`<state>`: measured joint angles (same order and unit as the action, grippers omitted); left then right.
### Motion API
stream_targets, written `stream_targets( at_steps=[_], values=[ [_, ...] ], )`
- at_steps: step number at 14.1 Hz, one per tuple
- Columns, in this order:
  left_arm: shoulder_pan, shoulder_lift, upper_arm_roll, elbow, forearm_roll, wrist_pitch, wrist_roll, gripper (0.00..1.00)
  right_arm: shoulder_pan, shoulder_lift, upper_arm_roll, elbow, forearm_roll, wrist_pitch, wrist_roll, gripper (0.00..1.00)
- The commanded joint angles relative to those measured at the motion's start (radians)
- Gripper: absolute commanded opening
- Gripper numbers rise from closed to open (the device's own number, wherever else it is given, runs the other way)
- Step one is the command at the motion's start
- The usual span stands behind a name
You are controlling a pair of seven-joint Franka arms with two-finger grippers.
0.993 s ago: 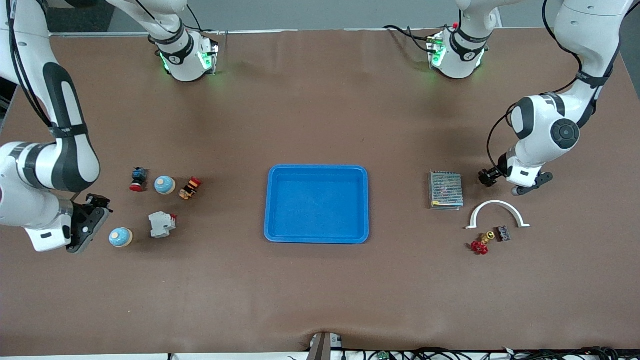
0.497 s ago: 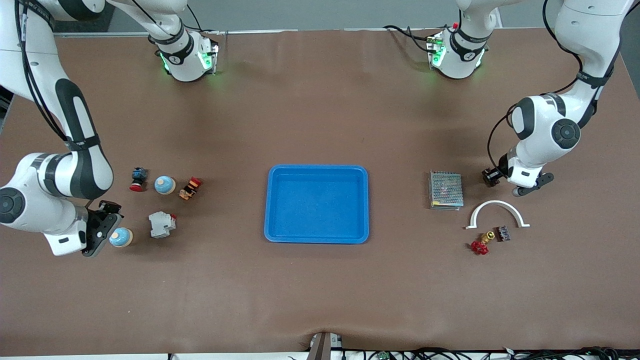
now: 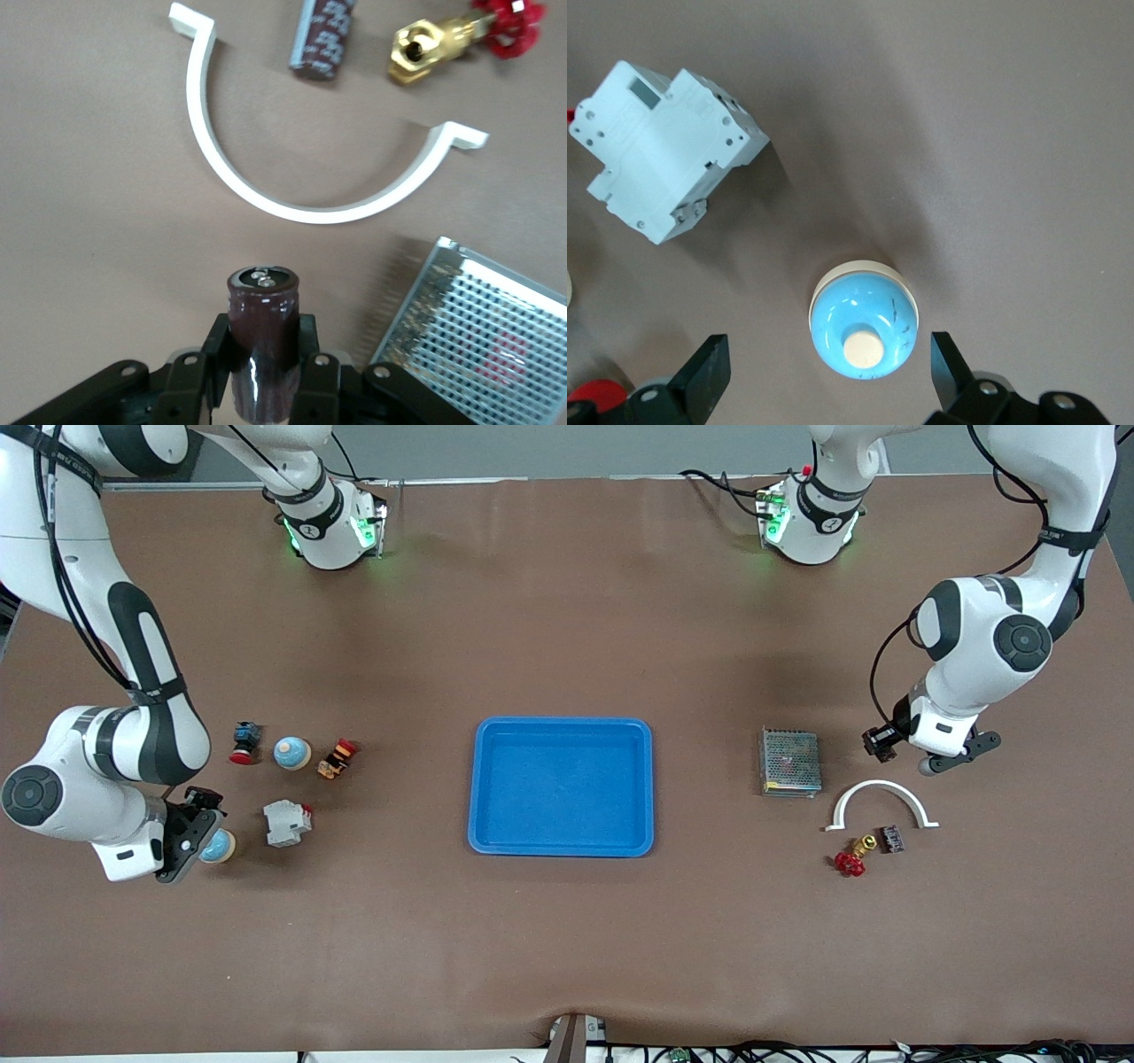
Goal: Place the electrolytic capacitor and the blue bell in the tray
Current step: 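Close the right gripper on the blue bell and lift it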
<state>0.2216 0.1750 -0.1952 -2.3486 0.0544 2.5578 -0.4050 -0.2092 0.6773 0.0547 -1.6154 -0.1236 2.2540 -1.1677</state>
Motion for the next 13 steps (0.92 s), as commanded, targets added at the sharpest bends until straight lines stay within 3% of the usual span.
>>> stream_targets(
  at_steps=[1,8,13],
  values=[
    [0.005,-0.032,-0.033,-0.006,0.019,-0.017,-0.031,0.00,-0.032,0.030,0.017,0.029,-0.008,0.006,-0.013,1.00],
    [-0.005,-0.012,-0.191,0.124,0.019,-0.165,-0.268,0.00,-0.038,0.077,0.017,0.032,-0.007,0.061,-0.009,1.00],
    [-0.033,0.029,-0.199,0.157,0.021,-0.166,-0.299,0.00,-0.042,0.113,0.017,0.038,0.005,0.110,-0.009,1.00]
  ],
)
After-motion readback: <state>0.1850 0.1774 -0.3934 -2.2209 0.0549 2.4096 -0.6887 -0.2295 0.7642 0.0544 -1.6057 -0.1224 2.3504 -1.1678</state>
